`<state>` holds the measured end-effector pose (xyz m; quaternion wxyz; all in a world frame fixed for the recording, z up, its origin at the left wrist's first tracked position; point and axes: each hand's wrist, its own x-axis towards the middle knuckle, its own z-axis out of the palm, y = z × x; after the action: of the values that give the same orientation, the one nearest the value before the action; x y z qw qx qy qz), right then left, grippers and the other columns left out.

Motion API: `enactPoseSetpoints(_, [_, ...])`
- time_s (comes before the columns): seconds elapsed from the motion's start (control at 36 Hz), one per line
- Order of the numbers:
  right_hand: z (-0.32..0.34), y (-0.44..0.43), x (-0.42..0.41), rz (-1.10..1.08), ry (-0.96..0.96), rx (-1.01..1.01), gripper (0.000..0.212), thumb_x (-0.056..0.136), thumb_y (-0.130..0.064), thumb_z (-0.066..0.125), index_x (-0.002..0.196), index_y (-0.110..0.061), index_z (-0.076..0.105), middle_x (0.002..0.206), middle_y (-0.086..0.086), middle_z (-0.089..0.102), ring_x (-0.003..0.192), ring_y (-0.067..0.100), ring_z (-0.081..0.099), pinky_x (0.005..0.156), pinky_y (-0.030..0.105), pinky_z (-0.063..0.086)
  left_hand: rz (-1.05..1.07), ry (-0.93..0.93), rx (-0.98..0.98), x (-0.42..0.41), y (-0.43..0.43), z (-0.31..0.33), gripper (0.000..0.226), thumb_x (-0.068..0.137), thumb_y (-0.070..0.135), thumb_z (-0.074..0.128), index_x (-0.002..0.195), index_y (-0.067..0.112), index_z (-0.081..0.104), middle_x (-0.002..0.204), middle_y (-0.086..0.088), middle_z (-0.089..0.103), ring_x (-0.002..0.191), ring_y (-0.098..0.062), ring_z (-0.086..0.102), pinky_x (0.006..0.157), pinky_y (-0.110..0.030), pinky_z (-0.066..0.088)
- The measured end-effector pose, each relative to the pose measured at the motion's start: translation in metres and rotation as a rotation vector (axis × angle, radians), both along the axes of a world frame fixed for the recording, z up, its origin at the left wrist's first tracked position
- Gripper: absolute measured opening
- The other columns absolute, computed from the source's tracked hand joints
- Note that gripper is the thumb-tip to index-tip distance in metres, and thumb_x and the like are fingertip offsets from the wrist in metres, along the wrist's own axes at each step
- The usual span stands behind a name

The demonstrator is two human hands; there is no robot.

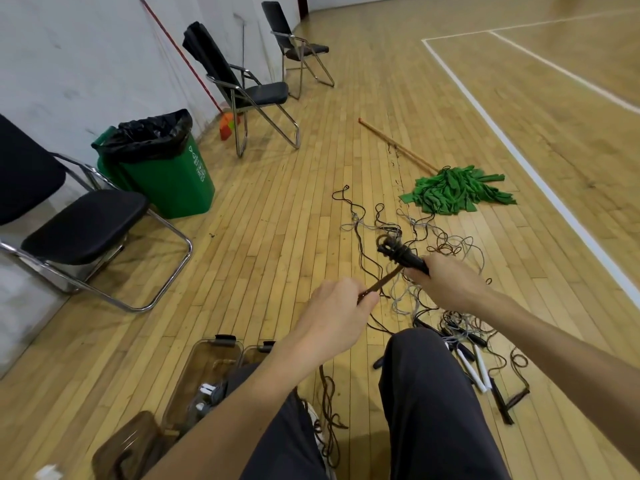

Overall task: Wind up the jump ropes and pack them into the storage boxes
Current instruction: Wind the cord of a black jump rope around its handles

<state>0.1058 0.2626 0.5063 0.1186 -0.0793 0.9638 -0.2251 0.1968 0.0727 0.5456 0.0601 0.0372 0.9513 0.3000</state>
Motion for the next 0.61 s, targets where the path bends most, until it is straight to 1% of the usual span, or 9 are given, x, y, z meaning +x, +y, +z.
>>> enactPoseSetpoints(0.08, [-0.006, 0.003, 0.000, 0.044, -0.092, 0.063, 0.029, 0.105, -0.041, 0.048, 0.099, -0.014, 0.057, 0.072, 0.003, 0.059, 0.058, 0.019, 0.054, 0.051, 0.031, 0.039, -0.043, 0.032, -0.156, 0.001, 0.001, 0.007, 0.031, 0.105, 0.037, 0.047, 0.090, 0.017, 0.064, 0.063, 0.007, 0.051, 0.051, -0.009, 0.046, 0.048, -0.024, 0.036])
enactPoseSetpoints(0.14, [-0.005, 0.001, 0.003, 0.076, -0.177, 0.106, 0.025, 0.104, -0.039, 0.049, 0.096, -0.015, 0.053, 0.074, 0.001, 0.058, 0.060, 0.016, 0.053, 0.053, 0.029, 0.040, -0.065, 0.071, -0.211, 0.000, 0.000, 0.013, 0.029, 0.104, 0.037, 0.048, 0.093, 0.018, 0.065, 0.068, 0.006, 0.055, 0.057, -0.010, 0.052, 0.052, -0.026, 0.043])
enactPoseSetpoints(0.19, [-0.003, -0.001, 0.005, 0.109, -0.256, 0.121, 0.024, 0.104, -0.037, 0.051, 0.094, -0.016, 0.054, 0.075, -0.001, 0.058, 0.062, 0.014, 0.054, 0.055, 0.027, 0.041, -0.107, 0.101, -0.242, 0.000, -0.001, 0.020, 0.022, 0.102, 0.038, 0.053, 0.110, 0.022, 0.066, 0.080, 0.007, 0.061, 0.073, -0.010, 0.060, 0.068, -0.030, 0.054])
enactPoseSetpoints(0.25, [0.001, -0.001, 0.007, 0.142, -0.311, 0.118, 0.025, 0.104, -0.036, 0.051, 0.090, -0.017, 0.058, 0.071, -0.003, 0.056, 0.058, 0.013, 0.051, 0.054, 0.024, 0.039, -0.165, 0.110, -0.279, 0.001, -0.003, 0.028, 0.031, 0.098, 0.040, 0.059, 0.128, 0.030, 0.058, 0.087, 0.011, 0.057, 0.085, -0.010, 0.058, 0.082, -0.032, 0.053])
enactPoseSetpoints(0.28, [0.002, -0.001, 0.008, 0.155, -0.338, 0.113, 0.026, 0.104, -0.036, 0.051, 0.088, -0.017, 0.060, 0.068, -0.004, 0.055, 0.054, 0.012, 0.049, 0.051, 0.022, 0.038, -0.193, 0.115, -0.308, 0.000, -0.004, 0.031, 0.033, 0.097, 0.039, 0.061, 0.129, 0.034, 0.055, 0.084, 0.013, 0.052, 0.083, -0.009, 0.054, 0.082, -0.029, 0.049])
enactPoseSetpoints(0.36, [0.005, -0.002, 0.013, 0.207, -0.414, 0.107, 0.030, 0.104, -0.038, 0.051, 0.089, -0.015, 0.063, 0.066, -0.001, 0.052, 0.049, 0.014, 0.045, 0.045, 0.021, 0.036, -0.261, 0.189, -0.426, -0.002, -0.008, 0.037, 0.026, 0.098, 0.035, 0.061, 0.124, 0.033, 0.056, 0.084, 0.012, 0.051, 0.081, -0.009, 0.050, 0.075, -0.024, 0.041])
enactPoseSetpoints(0.44, [0.008, -0.005, 0.020, 0.255, -0.508, 0.079, 0.032, 0.105, -0.038, 0.050, 0.090, -0.012, 0.061, 0.064, 0.000, 0.046, 0.045, 0.014, 0.041, 0.041, 0.021, 0.034, -0.337, 0.234, -0.479, -0.007, -0.013, 0.044, 0.021, 0.100, 0.036, 0.056, 0.118, 0.026, 0.062, 0.091, 0.010, 0.060, 0.083, -0.008, 0.054, 0.075, -0.022, 0.044])
enactPoseSetpoints(0.53, [0.012, -0.009, 0.028, 0.315, -0.558, 0.080, 0.033, 0.104, -0.039, 0.050, 0.094, -0.011, 0.063, 0.061, -0.001, 0.043, 0.044, 0.013, 0.038, 0.040, 0.021, 0.032, -0.404, 0.202, -0.481, -0.011, -0.018, 0.052, 0.025, 0.100, 0.041, 0.054, 0.114, 0.023, 0.064, 0.093, 0.010, 0.061, 0.084, -0.007, 0.051, 0.078, -0.022, 0.042])
enactPoseSetpoints(0.61, [0.018, -0.012, 0.036, 0.381, -0.602, 0.070, 0.033, 0.104, -0.040, 0.051, 0.097, -0.010, 0.065, 0.062, -0.001, 0.044, 0.047, 0.013, 0.040, 0.047, 0.023, 0.034, -0.432, 0.140, -0.452, -0.017, -0.024, 0.061, 0.026, 0.097, 0.043, 0.058, 0.109, 0.022, 0.068, 0.099, 0.011, 0.060, 0.094, -0.006, 0.051, 0.084, -0.024, 0.044])
